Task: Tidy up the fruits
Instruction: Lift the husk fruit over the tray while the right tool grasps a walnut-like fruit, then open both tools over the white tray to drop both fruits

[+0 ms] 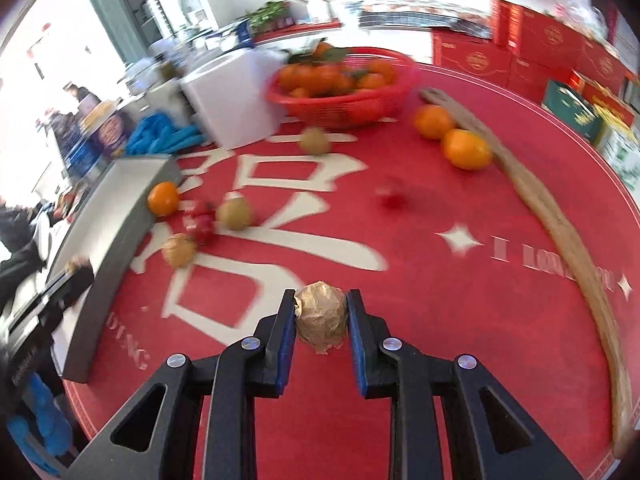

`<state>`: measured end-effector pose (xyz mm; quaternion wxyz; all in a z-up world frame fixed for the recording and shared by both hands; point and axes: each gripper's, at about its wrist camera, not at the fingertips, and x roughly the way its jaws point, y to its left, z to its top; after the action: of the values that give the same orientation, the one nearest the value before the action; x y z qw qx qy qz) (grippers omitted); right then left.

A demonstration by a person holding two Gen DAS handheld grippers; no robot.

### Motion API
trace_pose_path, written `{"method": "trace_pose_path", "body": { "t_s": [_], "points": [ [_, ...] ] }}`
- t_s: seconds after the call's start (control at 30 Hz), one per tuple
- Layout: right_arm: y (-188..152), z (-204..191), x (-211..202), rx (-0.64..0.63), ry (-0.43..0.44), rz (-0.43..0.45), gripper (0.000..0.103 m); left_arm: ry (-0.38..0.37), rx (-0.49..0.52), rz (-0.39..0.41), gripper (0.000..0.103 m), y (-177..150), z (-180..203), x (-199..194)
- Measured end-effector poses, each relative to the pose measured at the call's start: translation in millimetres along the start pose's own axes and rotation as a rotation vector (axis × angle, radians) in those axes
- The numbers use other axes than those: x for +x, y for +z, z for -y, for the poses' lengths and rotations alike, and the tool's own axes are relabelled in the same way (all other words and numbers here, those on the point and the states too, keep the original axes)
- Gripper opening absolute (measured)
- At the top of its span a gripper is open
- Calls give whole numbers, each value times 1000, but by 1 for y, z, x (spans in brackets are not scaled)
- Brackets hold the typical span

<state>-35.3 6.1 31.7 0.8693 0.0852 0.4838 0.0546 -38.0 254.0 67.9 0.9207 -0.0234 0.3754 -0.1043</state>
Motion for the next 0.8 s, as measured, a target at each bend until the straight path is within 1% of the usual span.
{"method": "trace_pose_path", "body": {
  "t_s": [0.1, 0.27, 0.33, 0.47, 0.6, 0.8],
  "points": [
    [8, -35, 9, -56, 46, -3, 25, 84, -38, -12, 27, 3, -34, 5],
    [24, -100, 24, -170, 112, -3, 25, 161, -93, -38, 27, -1, -72, 14],
    [30, -126, 29, -215, 133, 1, 25, 173, -106, -50, 27, -3, -80, 19],
    [40, -165, 37, -286, 161, 6, 25, 197, -120, -68, 27, -5, -86, 29],
    [49, -187, 47, -311, 177, -5, 25, 210, -127, -78, 27, -6, -90, 35],
    [56, -206, 65, -334, 176, -31, 25, 222, -125, -83, 28, -8, -89, 37]
  ]
}}
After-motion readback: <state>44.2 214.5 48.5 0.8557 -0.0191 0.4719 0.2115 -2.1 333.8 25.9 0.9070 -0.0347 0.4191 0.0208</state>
